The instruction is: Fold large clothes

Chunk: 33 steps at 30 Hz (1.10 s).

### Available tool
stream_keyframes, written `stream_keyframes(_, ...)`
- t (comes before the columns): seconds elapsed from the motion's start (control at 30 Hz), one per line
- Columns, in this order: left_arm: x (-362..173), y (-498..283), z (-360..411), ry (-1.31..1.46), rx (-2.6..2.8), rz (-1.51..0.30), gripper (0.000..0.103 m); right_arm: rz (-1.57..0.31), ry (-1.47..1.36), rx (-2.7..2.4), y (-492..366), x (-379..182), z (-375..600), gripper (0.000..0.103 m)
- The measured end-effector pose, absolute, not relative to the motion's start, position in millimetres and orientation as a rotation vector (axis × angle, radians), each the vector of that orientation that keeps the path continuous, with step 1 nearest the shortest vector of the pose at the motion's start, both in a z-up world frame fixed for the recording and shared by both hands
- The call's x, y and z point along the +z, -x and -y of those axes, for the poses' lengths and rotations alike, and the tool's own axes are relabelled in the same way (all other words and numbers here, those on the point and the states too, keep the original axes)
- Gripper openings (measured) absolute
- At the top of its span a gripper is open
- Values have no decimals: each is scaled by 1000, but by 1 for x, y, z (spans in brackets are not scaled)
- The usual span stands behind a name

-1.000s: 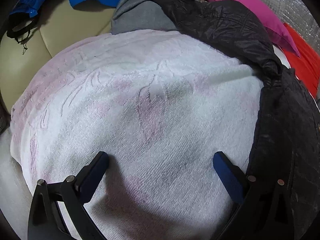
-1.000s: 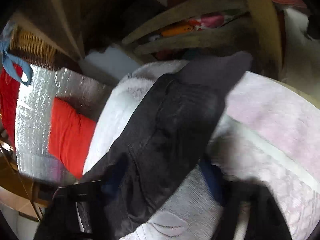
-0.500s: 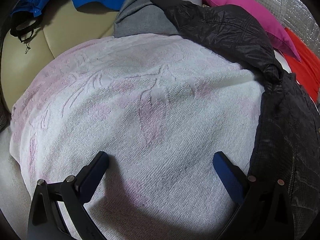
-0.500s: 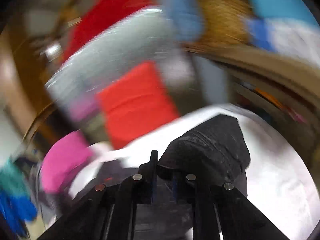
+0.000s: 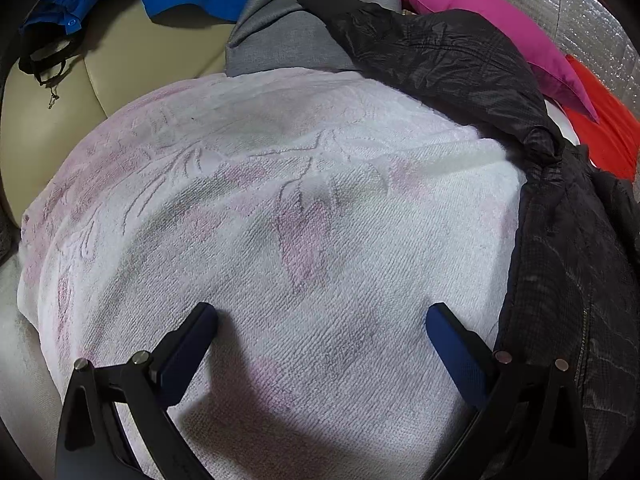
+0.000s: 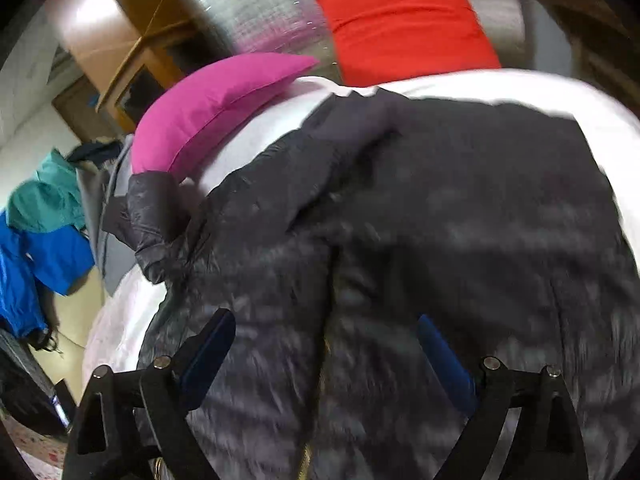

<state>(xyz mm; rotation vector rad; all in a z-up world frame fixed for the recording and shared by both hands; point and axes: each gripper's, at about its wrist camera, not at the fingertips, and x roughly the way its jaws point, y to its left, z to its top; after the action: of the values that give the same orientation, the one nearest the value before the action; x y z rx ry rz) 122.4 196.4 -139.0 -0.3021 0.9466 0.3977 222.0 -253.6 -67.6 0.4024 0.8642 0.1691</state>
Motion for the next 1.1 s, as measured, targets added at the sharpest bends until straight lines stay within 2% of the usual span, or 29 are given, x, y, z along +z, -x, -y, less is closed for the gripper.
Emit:
stream_keyframes(0.3, -136, -121, -195, 288, 400, -961, 103, -723, -679, 113, -167, -77, 347, 94)
stream_keyframes(0.47, -110, -122, -171, 109, 463, -927, 103, -662, -731, 128, -149, -96, 363, 94)
stream_keyframes(0.63, -44, -147, -84, -96, 300, -791, 103, -637, -713, 149, -147, -110, 359, 95)
stream_keyframes(0.77, -21, -203, 14, -245, 79, -796, 103, -626, -695, 160, -145, -115, 358, 96)
stream_keyframes(0.93, -28, -288, 120, -351, -60, -850, 103, -607, -708, 175, -144, -117, 360, 96)
stream_keyframes(1.1, -64, -352, 191, -535, -33, -900, 103, -594, -727, 193, -143, -121, 362, 96)
